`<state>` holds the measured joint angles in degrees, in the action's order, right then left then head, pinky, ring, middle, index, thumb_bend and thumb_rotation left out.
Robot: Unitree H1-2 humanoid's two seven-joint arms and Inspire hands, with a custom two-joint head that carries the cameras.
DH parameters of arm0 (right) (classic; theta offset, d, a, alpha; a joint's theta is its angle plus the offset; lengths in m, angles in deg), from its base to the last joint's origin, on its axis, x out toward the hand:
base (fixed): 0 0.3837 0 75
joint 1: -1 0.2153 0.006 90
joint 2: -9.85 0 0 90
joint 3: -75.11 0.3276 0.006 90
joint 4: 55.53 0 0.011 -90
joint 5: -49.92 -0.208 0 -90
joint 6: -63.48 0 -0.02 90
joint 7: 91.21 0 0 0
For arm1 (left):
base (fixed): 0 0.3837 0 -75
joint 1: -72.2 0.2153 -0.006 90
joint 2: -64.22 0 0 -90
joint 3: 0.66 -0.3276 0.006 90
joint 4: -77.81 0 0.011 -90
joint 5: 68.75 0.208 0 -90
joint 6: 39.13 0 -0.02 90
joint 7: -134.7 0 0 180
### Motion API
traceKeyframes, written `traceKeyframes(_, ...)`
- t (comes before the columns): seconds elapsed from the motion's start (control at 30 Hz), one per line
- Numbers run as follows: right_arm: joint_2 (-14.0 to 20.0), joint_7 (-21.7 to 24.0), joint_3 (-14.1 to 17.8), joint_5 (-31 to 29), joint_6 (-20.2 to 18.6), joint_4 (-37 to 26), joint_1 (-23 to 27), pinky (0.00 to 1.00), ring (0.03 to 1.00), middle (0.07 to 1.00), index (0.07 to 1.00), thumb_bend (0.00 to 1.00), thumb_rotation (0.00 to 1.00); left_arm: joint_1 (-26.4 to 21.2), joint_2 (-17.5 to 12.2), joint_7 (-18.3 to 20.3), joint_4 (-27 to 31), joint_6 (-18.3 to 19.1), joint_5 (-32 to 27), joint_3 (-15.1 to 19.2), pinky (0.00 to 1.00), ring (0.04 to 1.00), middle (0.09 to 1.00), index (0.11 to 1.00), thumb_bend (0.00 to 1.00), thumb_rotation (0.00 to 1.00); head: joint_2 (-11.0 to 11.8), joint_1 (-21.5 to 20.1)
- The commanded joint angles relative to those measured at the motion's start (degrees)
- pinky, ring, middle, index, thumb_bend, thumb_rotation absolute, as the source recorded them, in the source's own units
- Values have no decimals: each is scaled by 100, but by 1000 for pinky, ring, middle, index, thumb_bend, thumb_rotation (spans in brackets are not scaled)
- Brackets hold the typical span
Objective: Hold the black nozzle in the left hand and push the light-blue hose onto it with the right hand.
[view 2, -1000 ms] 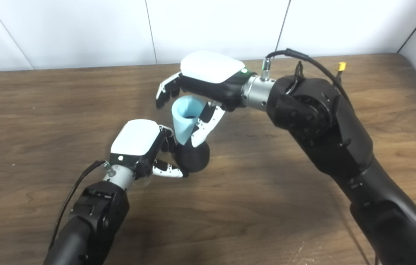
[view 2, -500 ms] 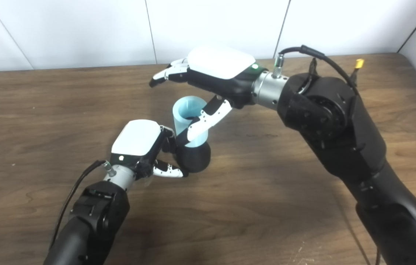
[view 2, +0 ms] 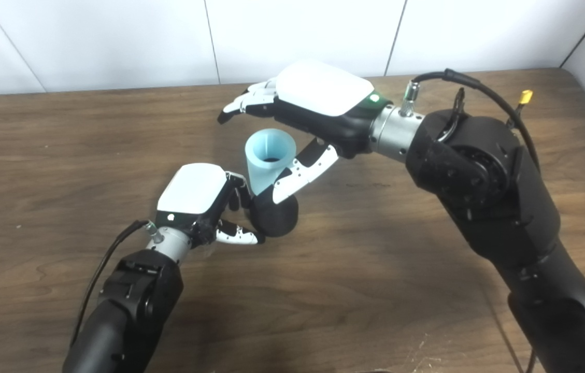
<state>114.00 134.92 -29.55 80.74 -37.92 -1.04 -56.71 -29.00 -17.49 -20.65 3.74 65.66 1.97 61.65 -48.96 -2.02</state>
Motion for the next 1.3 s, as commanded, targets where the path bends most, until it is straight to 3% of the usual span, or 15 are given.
traceKeyframes(0.0, 92, -136, 137, -35, 51, -93, 157, 867, 885, 847, 830, 706, 707, -42, 36, -100, 71, -100, 91, -14, 470, 564, 546, 587, 694, 32, -1, -5)
traceKeyframes(0.07, 84, -142, 155, -25, 57, -88, 150, 861, 881, 841, 827, 708, 702, -66, 9, -151, 88, -120, 169, -11, 475, 577, 607, 659, 856, 87, -5, 0)
traceKeyframes(0.1, 81, -148, 163, -26, 61, -81, 146, 860, 880, 840, 826, 709, 701, -85, -3, -140, 112, -123, 195, -3, 481, 583, 618, 674, 880, 103, -8, 1)
traceKeyframes(0.3, 74, -207, 205, -41, 126, -19, 124, 825, 867, 829, 820, 711, 693, -226, 5, -41, 374, -162, 116, 132, 496, 605, 646, 705, 944, 183, -9, 7)
traceKeyframes(0.43, 89, -188, 192, -33, 152, -8, 132, 779, 853, 821, 813, 719, 704, -260, -21, -263, 456, -390, 163, 162, 484, 612, 668, 721, 989, 249, -17, 7)
traceKeyframes(0.63, 74, -191, 195, -26, 132, 0, 136, 765, 850, 813, 807, 716, 688, -253, -21, -655, 438, -612, 326, 176, 466, 640, 725, 785, 1000, 338, -30, 5)
traceKeyframes(0.77, 69, -217, 211, -79, 159, 31, 137, 766, 846, 807, 799, 719, 675, -249, 23, -678, 366, -608, 457, 177, 585, 729, 767, 788, 1000, 406, -37, 18)
traceKeyframes(0.83, 72, -222, 222, -113, 161, 47, 140, 764, 846, 805, 798, 722, 670, -226, 82, -748, 266, -612, 366, 210, 683, 768, 777, 785, 1000, 432, -45, 44)
traceKeyframes(0.97, 86, -229, 223, -173, 196, 84, 152, 755, 845, 799, 795, 724, 663, -201, 270, -525, 44, -473, -122, 368, 765, 781, 776, 789, 1000, 444, -54, 83)
traceKeyframes(1.27, 17, -256, 176, -203, 200, 136, 198, 775, 843, 788, 789, 731, 640, -276, 343, -441, -394, -378, -721, 447, 775, 754, 742, 772, 1000, 460, -50, 89)
